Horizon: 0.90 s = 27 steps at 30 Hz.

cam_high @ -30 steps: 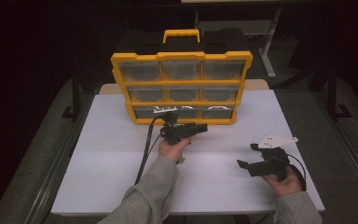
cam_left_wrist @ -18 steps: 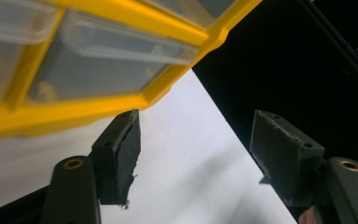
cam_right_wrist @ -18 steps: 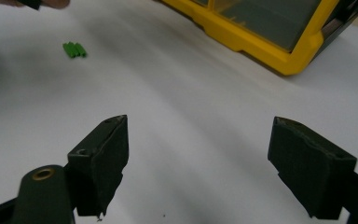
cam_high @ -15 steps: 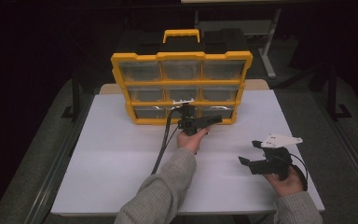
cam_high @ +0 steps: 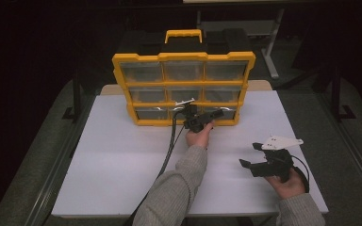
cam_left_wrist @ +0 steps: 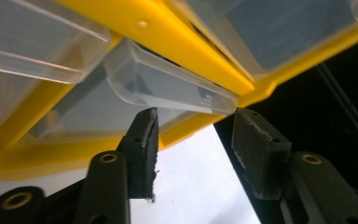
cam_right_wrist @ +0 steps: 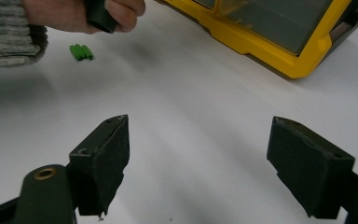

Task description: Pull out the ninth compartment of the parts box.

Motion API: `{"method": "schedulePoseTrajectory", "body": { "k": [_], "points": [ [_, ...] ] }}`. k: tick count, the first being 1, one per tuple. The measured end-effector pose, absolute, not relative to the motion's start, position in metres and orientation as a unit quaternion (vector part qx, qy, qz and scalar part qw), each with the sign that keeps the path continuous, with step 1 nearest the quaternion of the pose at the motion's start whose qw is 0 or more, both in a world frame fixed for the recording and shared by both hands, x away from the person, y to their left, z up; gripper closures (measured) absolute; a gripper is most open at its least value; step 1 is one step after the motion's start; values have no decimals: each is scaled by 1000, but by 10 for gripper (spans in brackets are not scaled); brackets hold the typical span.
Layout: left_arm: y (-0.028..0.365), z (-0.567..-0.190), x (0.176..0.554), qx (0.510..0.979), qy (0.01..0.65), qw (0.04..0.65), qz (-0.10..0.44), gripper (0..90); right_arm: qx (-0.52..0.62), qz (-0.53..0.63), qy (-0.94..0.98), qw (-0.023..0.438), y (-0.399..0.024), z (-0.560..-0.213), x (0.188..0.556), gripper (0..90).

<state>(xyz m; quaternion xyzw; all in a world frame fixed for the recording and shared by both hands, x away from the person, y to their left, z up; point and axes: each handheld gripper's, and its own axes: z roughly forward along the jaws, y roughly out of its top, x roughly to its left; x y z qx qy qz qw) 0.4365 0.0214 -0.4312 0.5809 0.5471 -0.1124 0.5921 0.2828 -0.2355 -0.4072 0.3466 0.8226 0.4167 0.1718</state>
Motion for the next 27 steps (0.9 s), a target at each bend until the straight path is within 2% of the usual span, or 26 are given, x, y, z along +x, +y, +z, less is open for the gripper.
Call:
{"method": "schedulePoseTrajectory", "body": {
  "k": [6,17,22,27],
  "points": [
    [12,-430,437,574,540,605,-110,642,343,413,824,179,-236,-407,283,220],
    [6,-433,435,564,547,610,-104,679,345,412,823,183,-236,-407,282,216],
    [7,-435,435,558,548,614,-104,757,352,411,822,178,-236,-408,283,211],
    [8,-437,434,557,544,619,-103,763,345,407,826,184,-236,-408,283,217]
  ]
}}
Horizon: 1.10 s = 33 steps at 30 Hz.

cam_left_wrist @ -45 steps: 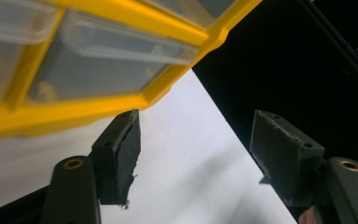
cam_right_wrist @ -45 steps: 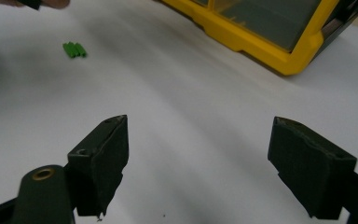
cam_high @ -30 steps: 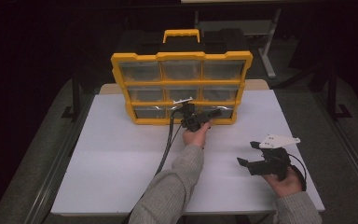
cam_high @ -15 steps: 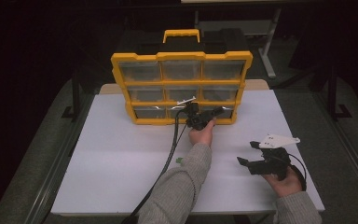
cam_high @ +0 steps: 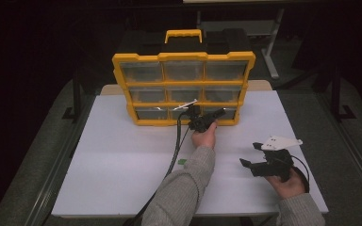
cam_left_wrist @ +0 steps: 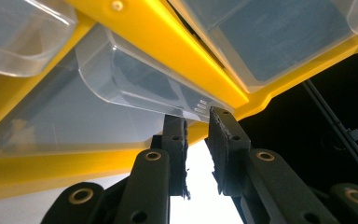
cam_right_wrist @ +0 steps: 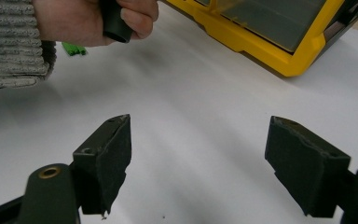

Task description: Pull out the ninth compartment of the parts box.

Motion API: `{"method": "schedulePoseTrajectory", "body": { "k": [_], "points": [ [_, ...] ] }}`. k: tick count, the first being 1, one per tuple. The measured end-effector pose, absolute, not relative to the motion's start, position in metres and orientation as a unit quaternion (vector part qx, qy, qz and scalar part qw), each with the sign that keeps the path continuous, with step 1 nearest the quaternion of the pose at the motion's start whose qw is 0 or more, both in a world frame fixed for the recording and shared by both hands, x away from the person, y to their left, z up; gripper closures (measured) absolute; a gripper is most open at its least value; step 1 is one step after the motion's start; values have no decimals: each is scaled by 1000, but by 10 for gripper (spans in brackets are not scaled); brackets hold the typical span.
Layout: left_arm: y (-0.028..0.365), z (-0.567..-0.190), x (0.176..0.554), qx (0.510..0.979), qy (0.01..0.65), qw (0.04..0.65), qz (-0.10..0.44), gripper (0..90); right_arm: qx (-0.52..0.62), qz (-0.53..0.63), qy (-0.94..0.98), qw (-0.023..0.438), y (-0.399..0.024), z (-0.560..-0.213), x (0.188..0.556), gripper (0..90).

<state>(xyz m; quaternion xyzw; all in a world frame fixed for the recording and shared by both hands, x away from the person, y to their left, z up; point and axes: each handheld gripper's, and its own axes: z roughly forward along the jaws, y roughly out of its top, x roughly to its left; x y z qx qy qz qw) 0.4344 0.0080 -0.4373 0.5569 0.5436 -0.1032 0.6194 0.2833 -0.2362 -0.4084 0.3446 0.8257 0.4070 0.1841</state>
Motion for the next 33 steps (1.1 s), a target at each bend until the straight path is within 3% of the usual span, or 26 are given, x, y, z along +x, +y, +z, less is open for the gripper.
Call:
{"method": "schedulePoseTrajectory", "body": {
  "k": [16,33],
  "points": [
    [9,-447,429,527,540,648,-108,800,353,406,824,179,-237,-410,283,211],
    [10,-448,425,537,528,650,-101,803,348,406,826,180,-238,-411,284,199]
  ]
}}
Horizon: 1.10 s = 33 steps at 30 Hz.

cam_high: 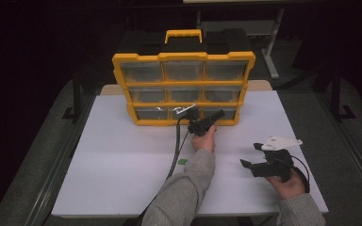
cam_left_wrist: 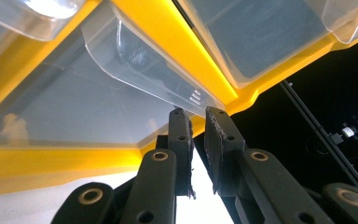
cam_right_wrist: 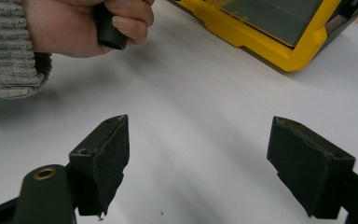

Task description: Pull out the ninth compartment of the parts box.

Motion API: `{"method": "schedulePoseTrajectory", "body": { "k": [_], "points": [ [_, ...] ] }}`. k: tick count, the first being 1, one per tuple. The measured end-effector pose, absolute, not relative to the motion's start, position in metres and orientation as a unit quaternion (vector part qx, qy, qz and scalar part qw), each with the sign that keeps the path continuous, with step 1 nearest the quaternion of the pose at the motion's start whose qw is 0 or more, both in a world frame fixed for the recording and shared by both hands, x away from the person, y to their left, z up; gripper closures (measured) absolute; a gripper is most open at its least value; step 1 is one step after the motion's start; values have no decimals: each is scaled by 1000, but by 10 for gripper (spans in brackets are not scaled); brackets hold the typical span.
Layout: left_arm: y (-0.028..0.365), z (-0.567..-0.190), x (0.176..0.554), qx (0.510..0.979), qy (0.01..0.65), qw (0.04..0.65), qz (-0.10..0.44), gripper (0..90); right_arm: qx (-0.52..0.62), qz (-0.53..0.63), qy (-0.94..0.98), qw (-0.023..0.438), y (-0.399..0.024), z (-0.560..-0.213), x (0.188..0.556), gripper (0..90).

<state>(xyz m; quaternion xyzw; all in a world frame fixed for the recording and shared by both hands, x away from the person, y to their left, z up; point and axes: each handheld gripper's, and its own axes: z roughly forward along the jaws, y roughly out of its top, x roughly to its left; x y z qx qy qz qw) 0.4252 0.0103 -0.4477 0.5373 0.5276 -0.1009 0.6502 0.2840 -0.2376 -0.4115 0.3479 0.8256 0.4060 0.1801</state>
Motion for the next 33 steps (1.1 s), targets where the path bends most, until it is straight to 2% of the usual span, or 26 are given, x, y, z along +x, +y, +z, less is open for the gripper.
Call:
{"method": "schedulePoseTrajectory", "body": {
  "k": [33],
  "points": [
    [16,-449,409,540,515,656,-113,827,348,407,825,180,-238,-412,284,197]
  ]
}}
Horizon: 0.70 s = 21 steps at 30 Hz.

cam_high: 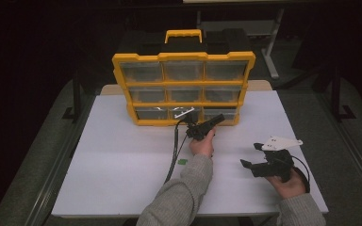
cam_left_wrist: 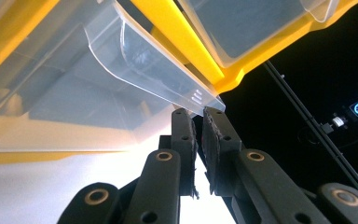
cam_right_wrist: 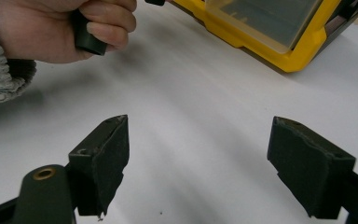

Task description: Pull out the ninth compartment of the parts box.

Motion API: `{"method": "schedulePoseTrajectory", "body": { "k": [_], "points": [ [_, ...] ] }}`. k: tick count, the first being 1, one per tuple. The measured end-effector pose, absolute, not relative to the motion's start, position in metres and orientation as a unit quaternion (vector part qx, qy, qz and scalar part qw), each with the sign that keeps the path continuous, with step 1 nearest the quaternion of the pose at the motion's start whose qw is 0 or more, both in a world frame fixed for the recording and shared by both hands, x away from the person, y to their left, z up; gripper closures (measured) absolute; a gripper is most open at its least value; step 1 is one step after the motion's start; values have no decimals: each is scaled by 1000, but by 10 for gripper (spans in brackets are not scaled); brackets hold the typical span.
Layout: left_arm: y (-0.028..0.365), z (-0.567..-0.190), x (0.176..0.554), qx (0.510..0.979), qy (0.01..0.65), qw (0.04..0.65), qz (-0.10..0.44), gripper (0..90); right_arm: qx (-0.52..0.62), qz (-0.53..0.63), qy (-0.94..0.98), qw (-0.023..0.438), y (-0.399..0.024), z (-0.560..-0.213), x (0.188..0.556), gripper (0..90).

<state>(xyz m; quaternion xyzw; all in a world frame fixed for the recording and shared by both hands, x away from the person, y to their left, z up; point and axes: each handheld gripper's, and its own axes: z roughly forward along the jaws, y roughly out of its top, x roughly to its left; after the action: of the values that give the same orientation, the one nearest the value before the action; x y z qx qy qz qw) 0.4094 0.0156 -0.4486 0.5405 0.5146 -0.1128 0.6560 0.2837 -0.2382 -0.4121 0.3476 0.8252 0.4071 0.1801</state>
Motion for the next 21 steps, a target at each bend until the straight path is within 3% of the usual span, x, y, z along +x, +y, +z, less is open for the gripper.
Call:
{"method": "schedulePoseTrajectory", "body": {
  "k": [21],
  "points": [
    [19,-447,400,559,505,649,-109,835,348,406,826,179,-239,-413,284,197]
  ]
}}
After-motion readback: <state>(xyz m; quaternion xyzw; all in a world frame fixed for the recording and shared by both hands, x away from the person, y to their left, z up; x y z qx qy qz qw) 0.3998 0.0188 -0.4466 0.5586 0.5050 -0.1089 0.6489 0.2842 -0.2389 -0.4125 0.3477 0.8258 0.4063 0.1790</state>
